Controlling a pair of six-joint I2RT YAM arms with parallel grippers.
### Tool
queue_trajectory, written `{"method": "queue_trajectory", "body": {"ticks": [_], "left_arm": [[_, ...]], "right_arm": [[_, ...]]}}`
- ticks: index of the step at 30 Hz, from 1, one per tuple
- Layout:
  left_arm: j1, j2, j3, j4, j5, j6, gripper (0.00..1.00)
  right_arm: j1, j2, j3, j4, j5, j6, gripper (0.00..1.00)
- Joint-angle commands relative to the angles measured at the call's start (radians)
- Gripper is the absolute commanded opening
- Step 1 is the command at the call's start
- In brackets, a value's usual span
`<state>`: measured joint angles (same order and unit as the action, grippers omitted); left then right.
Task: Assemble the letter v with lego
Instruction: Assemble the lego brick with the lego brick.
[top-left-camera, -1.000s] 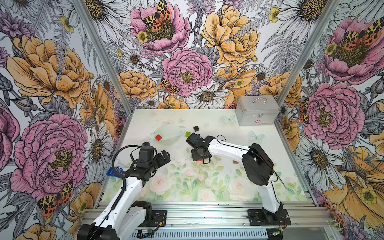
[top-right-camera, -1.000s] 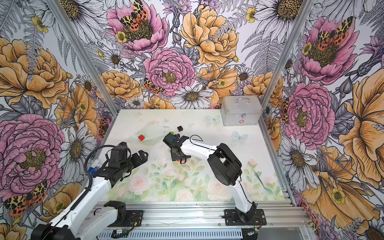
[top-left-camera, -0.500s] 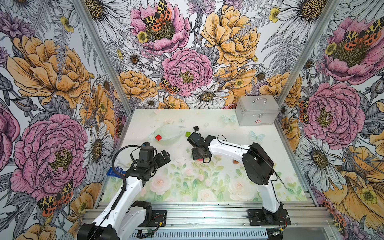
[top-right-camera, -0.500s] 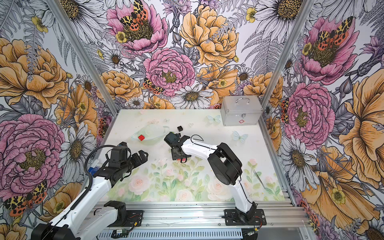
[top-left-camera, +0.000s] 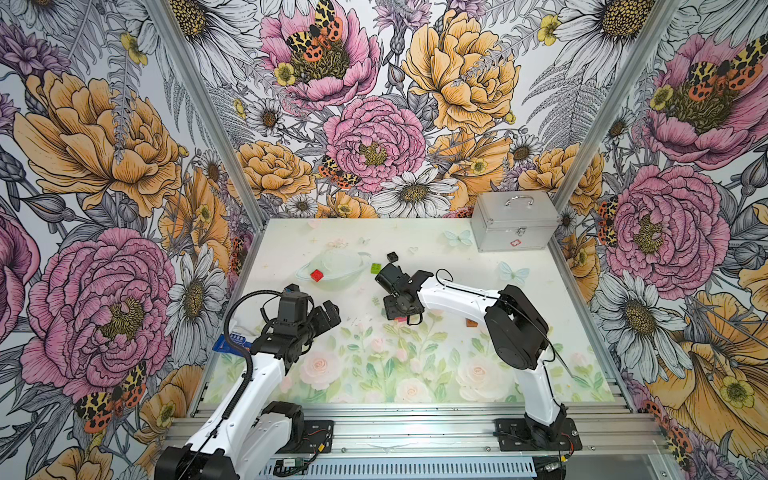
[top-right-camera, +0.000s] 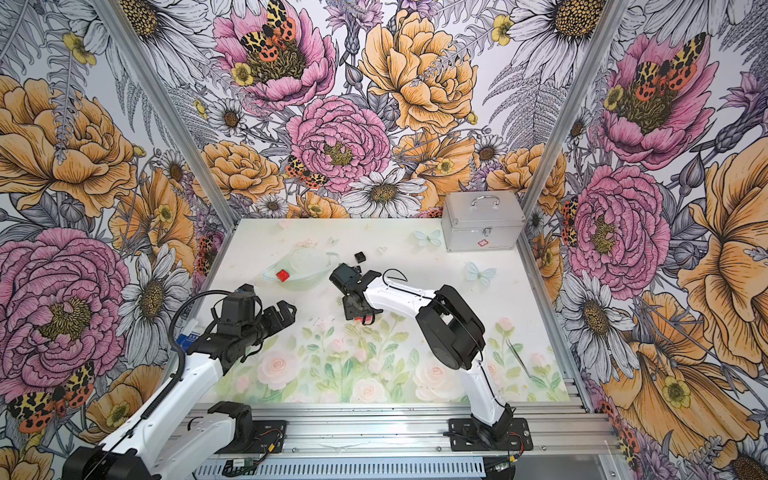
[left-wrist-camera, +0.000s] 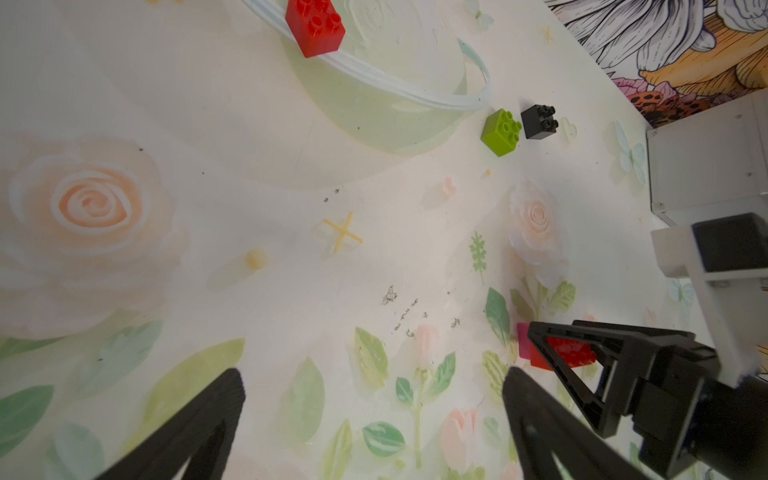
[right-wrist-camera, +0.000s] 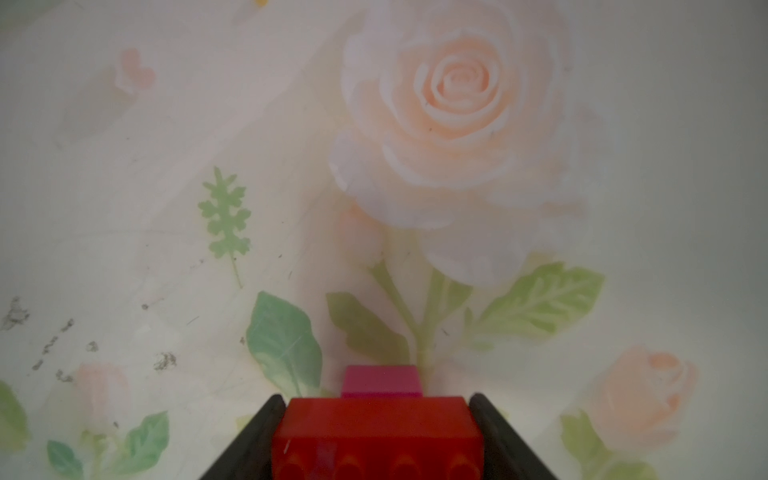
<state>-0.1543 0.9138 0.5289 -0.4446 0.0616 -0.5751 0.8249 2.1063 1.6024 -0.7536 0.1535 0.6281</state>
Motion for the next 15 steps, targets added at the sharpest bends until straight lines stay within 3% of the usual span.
{"method": "queue_trajectory", "body": {"ticks": [1,15], "left_arm": [[0.012,-0.005,-0.009,-0.002,-0.007,-0.001,0.99],[0.012,-0.011,-0.015,-0.006,-0.008,-0.001,0.99]], "right_arm": [[-0.008,0.024,-0.049,0.010,-0.070,-0.018,0.38],[-0.006,0.021,-0.079,-0.026,0.018,-0.022,0.38]]}}
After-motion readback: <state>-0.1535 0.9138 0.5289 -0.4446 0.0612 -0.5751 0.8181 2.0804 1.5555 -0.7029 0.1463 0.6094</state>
